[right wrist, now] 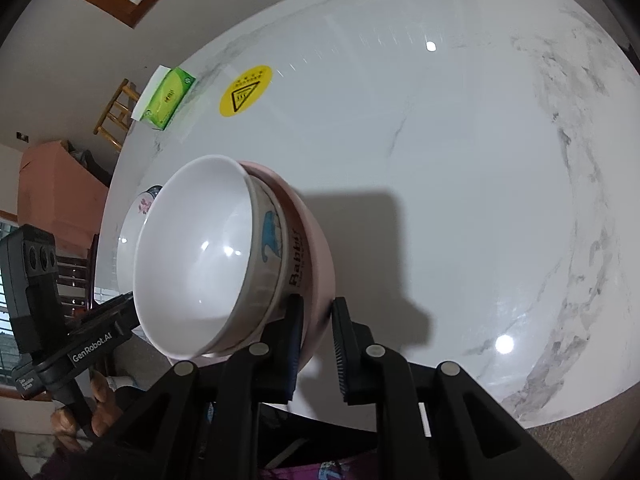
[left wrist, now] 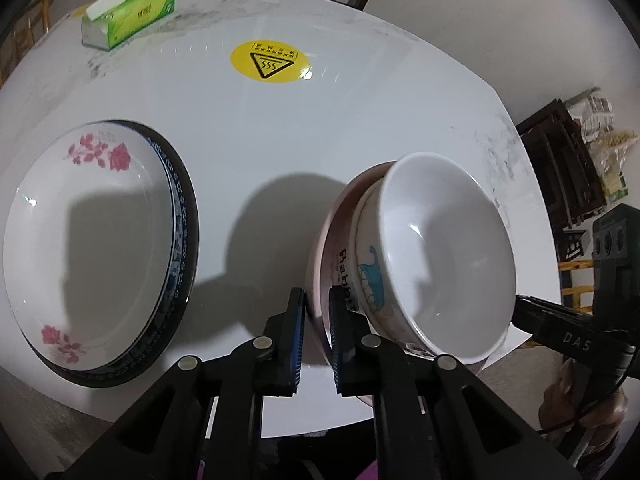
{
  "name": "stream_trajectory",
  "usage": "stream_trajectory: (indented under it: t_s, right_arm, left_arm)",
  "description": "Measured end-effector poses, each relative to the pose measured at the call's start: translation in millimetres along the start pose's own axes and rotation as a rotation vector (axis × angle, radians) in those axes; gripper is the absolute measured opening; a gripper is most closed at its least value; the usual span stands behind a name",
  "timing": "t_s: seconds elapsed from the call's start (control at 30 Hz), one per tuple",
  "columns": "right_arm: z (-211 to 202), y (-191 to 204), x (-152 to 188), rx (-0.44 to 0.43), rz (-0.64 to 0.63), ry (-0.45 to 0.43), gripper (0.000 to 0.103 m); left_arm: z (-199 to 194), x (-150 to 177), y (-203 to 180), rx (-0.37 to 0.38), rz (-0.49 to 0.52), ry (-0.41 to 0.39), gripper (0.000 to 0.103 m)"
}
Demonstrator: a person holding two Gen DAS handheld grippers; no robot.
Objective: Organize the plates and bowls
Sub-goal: 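Lift the nested bowl stack and carry it toward the rose-patterned plates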
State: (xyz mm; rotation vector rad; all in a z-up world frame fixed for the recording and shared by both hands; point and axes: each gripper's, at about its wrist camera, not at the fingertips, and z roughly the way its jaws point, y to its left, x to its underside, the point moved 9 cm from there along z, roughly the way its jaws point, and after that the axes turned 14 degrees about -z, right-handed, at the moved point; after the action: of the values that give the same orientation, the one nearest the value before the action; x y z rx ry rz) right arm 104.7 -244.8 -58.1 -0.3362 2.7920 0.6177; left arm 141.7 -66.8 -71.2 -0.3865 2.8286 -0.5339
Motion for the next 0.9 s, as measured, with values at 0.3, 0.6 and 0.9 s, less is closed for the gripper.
stream_trajectory:
  t_s: [0.3,0.6,0.9]
  right_arm:
    - [-3.3,3.6,-0.3,0.004,-0.017,-0.011,0.015]
    - [-2.4,14.8,-5.6,-0.019,-0.019,-0.01,0.015]
    - [-9.9,35.5,-20.6,-0.028,-0.051,-0.026,0.015]
  left_arm:
    - [0.2,1.4,0.0,-0.003,0.013,-0.01,0.008]
    - [-17.0,-6.8,2.9,-0.009,0.003,-0.051,0.008]
    - [-37.3,-17.1,10.0,-0.004,-0.023,-0.092,0.007]
